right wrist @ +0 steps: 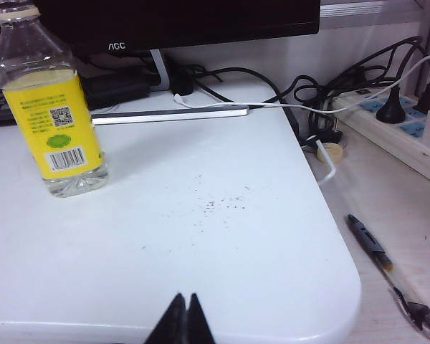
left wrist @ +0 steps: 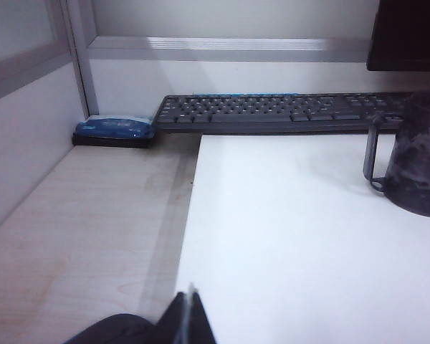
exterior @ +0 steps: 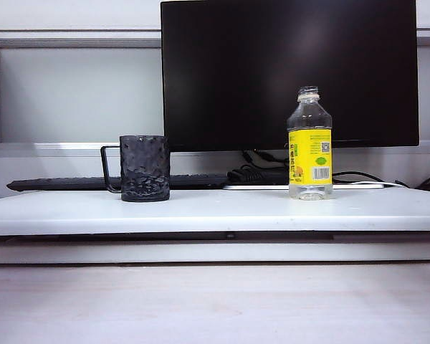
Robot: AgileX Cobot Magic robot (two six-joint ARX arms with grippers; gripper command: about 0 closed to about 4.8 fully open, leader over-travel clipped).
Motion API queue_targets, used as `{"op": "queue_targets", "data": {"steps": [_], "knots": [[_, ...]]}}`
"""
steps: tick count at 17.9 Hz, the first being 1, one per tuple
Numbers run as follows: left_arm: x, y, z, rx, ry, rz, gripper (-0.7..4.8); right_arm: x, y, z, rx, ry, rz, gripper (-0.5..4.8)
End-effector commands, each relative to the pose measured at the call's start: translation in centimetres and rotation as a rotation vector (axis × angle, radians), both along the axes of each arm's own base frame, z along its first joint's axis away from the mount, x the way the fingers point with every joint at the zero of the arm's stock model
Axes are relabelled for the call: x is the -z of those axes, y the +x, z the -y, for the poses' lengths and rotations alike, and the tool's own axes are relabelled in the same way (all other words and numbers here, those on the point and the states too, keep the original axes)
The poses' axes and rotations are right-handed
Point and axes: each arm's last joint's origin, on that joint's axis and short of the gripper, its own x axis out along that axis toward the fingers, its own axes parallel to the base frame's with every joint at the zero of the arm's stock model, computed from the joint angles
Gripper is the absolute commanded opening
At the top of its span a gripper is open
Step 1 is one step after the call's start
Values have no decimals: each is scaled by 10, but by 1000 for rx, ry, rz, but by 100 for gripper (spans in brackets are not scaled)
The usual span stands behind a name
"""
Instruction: Carefully pick up the bottle and pour some water from the bottle into the cup.
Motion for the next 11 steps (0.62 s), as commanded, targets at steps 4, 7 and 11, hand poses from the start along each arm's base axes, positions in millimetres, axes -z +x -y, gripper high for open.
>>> {"op": "queue_targets", "data": {"steps": [4,7,11], "knots": [[-1,0,0,4,-4,7,-5,0,0,0,-1,6,19,0],[-3,0,1,19,-17,21,-4,-10,-1,0,-4,9,57,0],[-38,-7,2,78,-151,171,295,-84,-25,1,-40,-26,285,292]]}}
